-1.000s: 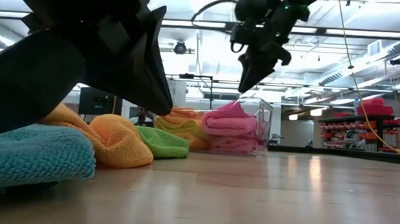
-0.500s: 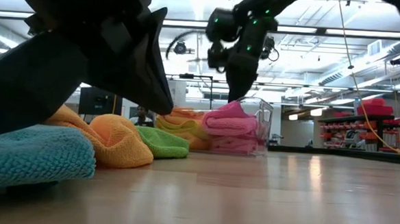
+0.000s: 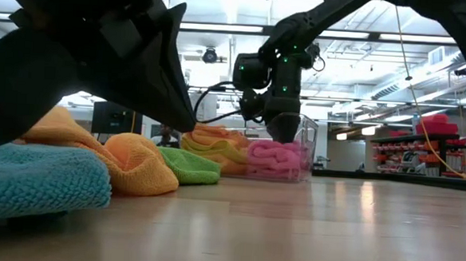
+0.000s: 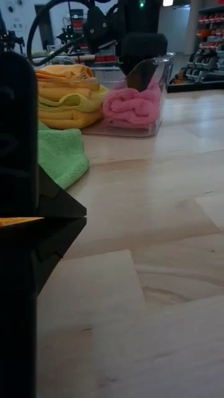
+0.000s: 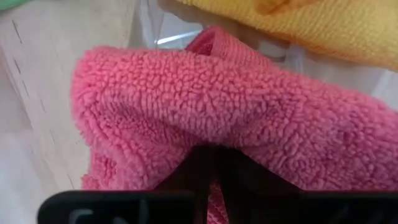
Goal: Fold microfiber towels
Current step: Put the pink microfiber cloth into the transparent bin, then fold the orange microfiber cloth
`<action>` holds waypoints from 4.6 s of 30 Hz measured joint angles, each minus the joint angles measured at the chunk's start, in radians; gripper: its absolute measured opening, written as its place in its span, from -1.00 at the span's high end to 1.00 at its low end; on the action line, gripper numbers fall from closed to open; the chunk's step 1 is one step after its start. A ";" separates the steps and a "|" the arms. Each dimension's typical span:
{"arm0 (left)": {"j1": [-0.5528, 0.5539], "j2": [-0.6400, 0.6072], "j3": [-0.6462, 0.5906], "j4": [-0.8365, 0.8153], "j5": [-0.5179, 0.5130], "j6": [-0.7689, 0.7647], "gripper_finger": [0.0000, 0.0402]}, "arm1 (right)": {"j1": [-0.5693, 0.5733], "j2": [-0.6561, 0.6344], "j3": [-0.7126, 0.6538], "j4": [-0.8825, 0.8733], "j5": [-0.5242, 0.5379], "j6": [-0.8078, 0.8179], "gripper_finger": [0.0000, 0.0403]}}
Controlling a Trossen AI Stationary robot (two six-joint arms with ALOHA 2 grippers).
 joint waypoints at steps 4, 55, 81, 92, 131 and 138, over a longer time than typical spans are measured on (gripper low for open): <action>0.001 0.000 0.000 0.000 0.000 0.000 0.93 | -0.002 -0.038 -0.003 -0.001 0.008 0.007 0.80; -0.010 0.000 0.000 0.019 0.000 -0.027 0.89 | -0.101 -0.207 -0.176 0.112 0.006 -0.002 0.80; -0.011 0.000 0.000 0.022 0.001 -0.026 0.94 | -0.005 -0.269 -0.178 0.100 -0.080 -0.065 0.80; -0.011 0.000 0.000 0.050 0.001 -0.027 0.86 | 0.058 -0.193 -0.179 0.125 -0.049 -0.072 0.80; 0.089 -0.275 -0.001 0.274 0.178 0.374 0.97 | 0.553 -0.986 -0.757 0.415 0.045 0.142 0.80; 0.150 -0.282 -0.001 0.311 0.198 0.390 0.94 | 0.631 -1.067 -0.813 0.585 0.084 0.038 0.80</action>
